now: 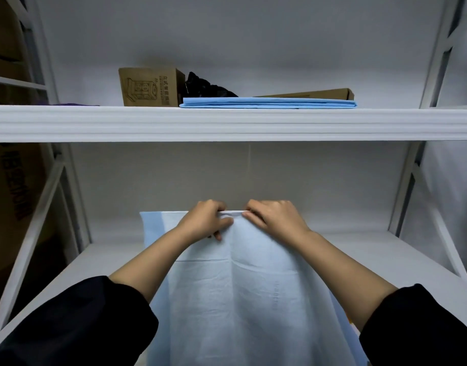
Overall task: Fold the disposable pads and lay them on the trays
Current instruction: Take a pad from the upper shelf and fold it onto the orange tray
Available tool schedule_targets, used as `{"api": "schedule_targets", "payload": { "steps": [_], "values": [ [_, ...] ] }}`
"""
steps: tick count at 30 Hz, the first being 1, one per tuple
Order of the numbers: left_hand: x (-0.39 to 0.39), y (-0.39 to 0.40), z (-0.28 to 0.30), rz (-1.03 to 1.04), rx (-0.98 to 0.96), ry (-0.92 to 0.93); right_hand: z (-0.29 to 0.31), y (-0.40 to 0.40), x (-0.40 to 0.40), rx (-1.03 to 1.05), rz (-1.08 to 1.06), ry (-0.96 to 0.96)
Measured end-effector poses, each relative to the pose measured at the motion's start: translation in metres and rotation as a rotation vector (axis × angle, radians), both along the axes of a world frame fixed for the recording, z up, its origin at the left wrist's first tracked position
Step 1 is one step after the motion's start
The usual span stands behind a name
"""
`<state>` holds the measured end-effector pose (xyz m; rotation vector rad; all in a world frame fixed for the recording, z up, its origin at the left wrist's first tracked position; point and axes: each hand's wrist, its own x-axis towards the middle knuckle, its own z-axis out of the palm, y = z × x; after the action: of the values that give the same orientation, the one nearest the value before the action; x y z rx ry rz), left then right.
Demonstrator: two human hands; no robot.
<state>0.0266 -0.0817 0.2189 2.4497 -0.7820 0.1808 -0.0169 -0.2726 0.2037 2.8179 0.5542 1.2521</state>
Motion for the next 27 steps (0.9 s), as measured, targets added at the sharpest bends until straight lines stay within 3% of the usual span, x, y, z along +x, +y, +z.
{"api": "schedule_targets", "payload": {
  "steps": [8, 15, 17, 22, 25, 27],
  "values": [
    [0.018, 0.012, 0.0, 0.115, -0.106, 0.038, 0.014, -0.032, -0.01, 0.184, -0.127, 0.62],
    [0.027, 0.026, 0.004, 0.215, -0.118, 0.019, 0.015, -0.063, -0.015, 0.094, -0.327, 0.824],
    [0.029, 0.03, 0.004, 0.236, -0.118, 0.007, 0.015, -0.065, -0.015, 0.038, -0.433, 0.795],
    [0.033, 0.033, 0.0, 0.282, -0.039, -0.046, 0.007, -0.058, -0.009, -0.155, -0.762, 0.372],
    [0.035, 0.035, -0.003, 0.325, 0.046, -0.04, 0.009, -0.053, -0.007, -0.129, -0.806, 0.373],
    [0.038, 0.038, -0.01, 0.354, 0.001, 0.003, 0.007, -0.055, -0.004, 0.017, -0.782, 0.41]
  ]
}}
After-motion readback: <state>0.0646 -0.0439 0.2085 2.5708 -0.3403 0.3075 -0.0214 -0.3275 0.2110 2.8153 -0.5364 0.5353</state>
